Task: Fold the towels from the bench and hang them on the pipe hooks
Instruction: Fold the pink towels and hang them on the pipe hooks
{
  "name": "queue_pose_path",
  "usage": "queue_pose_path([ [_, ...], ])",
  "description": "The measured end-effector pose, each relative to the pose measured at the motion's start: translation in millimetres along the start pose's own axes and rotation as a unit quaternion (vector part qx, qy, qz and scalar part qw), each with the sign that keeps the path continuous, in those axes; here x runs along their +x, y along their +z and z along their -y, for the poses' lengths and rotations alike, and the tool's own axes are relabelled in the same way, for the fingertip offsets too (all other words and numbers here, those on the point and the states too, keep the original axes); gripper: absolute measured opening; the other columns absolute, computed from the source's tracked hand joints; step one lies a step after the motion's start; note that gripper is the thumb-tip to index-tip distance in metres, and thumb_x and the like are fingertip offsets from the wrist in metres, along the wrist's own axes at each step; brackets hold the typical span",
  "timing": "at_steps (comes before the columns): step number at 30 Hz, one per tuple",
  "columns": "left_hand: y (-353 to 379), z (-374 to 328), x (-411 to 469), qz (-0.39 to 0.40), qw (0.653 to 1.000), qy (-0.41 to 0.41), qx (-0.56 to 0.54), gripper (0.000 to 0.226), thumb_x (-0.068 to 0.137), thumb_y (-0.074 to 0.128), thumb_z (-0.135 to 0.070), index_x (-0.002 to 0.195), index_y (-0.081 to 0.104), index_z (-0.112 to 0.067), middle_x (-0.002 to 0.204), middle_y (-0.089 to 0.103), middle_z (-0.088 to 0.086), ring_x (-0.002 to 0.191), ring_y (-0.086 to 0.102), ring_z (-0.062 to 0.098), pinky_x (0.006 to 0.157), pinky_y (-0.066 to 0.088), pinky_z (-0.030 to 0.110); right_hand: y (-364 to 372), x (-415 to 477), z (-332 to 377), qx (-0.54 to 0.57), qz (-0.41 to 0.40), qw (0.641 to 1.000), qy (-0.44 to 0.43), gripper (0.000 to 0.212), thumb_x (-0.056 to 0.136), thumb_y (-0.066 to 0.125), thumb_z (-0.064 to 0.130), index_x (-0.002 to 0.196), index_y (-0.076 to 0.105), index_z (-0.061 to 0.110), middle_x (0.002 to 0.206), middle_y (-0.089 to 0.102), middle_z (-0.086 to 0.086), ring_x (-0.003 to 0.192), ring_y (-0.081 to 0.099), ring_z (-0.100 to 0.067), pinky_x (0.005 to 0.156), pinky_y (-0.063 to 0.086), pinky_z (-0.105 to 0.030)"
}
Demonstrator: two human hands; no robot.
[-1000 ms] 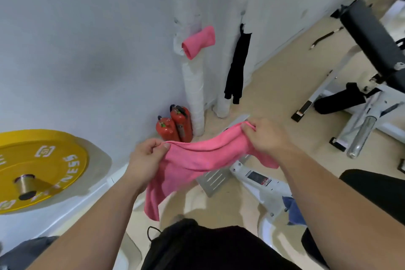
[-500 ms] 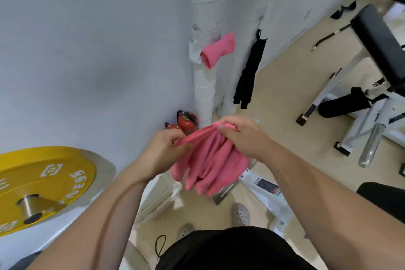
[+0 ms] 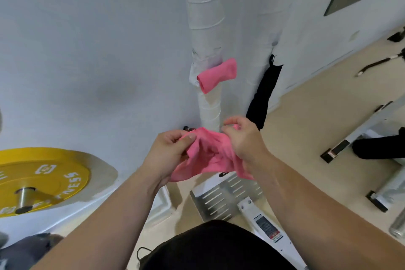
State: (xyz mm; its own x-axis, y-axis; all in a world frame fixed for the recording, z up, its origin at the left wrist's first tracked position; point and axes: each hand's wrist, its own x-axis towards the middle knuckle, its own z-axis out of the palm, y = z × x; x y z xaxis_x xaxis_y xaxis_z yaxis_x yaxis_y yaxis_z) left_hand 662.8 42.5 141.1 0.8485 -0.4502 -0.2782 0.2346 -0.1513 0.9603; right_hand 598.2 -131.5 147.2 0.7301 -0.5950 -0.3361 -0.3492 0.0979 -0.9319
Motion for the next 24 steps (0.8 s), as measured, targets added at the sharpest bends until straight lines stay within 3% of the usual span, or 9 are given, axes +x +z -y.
queue_pose_path([
  [2, 29, -5, 1, -0.021, 0.999, 0.021, 0.03, 0.025, 0.098, 0.061, -0.009, 0.084, 0.072, 0.008, 0.071, 0.069, 0.011, 0.062, 0.061, 0.014, 0.066, 0.051, 0.027, -5, 0, 6, 0.079, 0.039, 0.995, 0.053, 0.013, 0.096, 0.059, 0.005, 0.106, 0.066, 0.009, 0.081, 0.064, -0.004, 0.068, 0.059, -0.012, 0.058, 0.051, -0.016],
  [6, 61, -11, 1, -0.059, 0.997, 0.04, 0.039, 0.019, 0.096, 0.065, -0.015, 0.086, 0.081, -0.011, 0.078, 0.074, 0.017, 0.067, 0.063, 0.017, 0.066, 0.051, 0.036, -22, 12, 12, 0.227, 0.139, 0.958, 0.106, 0.034, 0.095, 0.042, -0.006, 0.118, 0.061, 0.009, 0.095, 0.072, -0.01, 0.084, 0.067, -0.022, 0.069, 0.055, -0.033],
  [9, 74, -21, 2, -0.077, 0.996, 0.048, 0.02, 0.019, 0.097, 0.064, -0.011, 0.089, 0.08, -0.007, 0.078, 0.075, 0.013, 0.067, 0.066, 0.016, 0.064, 0.051, 0.03, -34, 20, 12, 0.194, 0.245, 0.946, 0.089, 0.059, 0.091, 0.031, -0.017, 0.132, 0.056, 0.018, 0.123, 0.07, 0.0, 0.099, 0.068, -0.017, 0.066, 0.053, -0.025],
  [11, 81, -27, 5, -0.086, 0.995, 0.05, 0.022, 0.019, 0.098, 0.062, -0.011, 0.091, 0.079, -0.007, 0.082, 0.074, 0.022, 0.068, 0.064, 0.021, 0.063, 0.051, 0.033, -39, 24, 12, 0.155, 0.282, 0.945, 0.066, 0.062, 0.093, 0.032, -0.018, 0.134, 0.056, 0.021, 0.129, 0.067, 0.002, 0.106, 0.068, -0.015, 0.07, 0.055, -0.024],
  [13, 86, -31, 12, -0.094, 0.995, 0.035, -0.01, 0.019, 0.099, 0.059, -0.01, 0.095, 0.077, -0.005, 0.086, 0.072, 0.028, 0.068, 0.06, 0.025, 0.061, 0.048, 0.035, -41, 25, 14, 0.1, 0.252, 0.962, 0.017, 0.052, 0.094, 0.045, -0.014, 0.128, 0.062, 0.022, 0.124, 0.067, -0.003, 0.103, 0.068, -0.015, 0.077, 0.058, -0.025],
  [16, 90, -33, 20, -0.078, 0.995, 0.003, -0.057, 0.018, 0.1, 0.057, -0.006, 0.1, 0.072, 0.003, 0.078, 0.062, 0.028, 0.067, 0.052, 0.031, 0.059, 0.042, 0.033, -45, 30, 14, 0.016, 0.134, 0.99, -0.049, 0.037, 0.087, 0.064, -0.007, 0.105, 0.07, 0.025, 0.104, 0.071, -0.012, 0.09, 0.067, -0.018, 0.084, 0.059, -0.033],
  [20, 88, -24, 29, -0.028, 0.994, -0.035, -0.104, 0.023, 0.096, 0.059, -0.005, 0.104, 0.064, 0.017, 0.079, 0.054, 0.033, 0.069, 0.043, 0.042, 0.055, 0.032, 0.041, -53, 32, 10, 0.056, 0.056, 0.995, -0.062, 0.024, 0.082, 0.076, 0.001, 0.095, 0.068, 0.019, 0.078, 0.064, -0.006, 0.071, 0.063, -0.013, 0.069, 0.055, -0.028],
  [23, 89, -21, 32, -0.02, 0.994, -0.044, -0.094, 0.023, 0.095, 0.062, -0.008, 0.102, 0.068, 0.013, 0.081, 0.055, 0.031, 0.072, 0.042, 0.04, 0.056, 0.031, 0.038, -50, 28, 10, 0.059, 0.021, 0.996, -0.068, 0.01, 0.084, 0.077, 0.004, 0.087, 0.068, 0.008, 0.066, 0.059, 0.002, 0.056, 0.055, -0.002, 0.057, 0.047, -0.015],
  [24, 90, -21, 34, -0.022, 0.995, -0.045, -0.09, 0.022, 0.095, 0.063, -0.01, 0.101, 0.07, 0.011, 0.08, 0.055, 0.028, 0.071, 0.041, 0.039, 0.055, 0.03, 0.038, -48, 26, 11, 0.065, 0.027, 0.996, -0.057, 0.006, 0.086, 0.075, 0.007, 0.086, 0.069, 0.008, 0.066, 0.063, 0.004, 0.058, 0.057, -0.001, 0.06, 0.048, -0.015],
])
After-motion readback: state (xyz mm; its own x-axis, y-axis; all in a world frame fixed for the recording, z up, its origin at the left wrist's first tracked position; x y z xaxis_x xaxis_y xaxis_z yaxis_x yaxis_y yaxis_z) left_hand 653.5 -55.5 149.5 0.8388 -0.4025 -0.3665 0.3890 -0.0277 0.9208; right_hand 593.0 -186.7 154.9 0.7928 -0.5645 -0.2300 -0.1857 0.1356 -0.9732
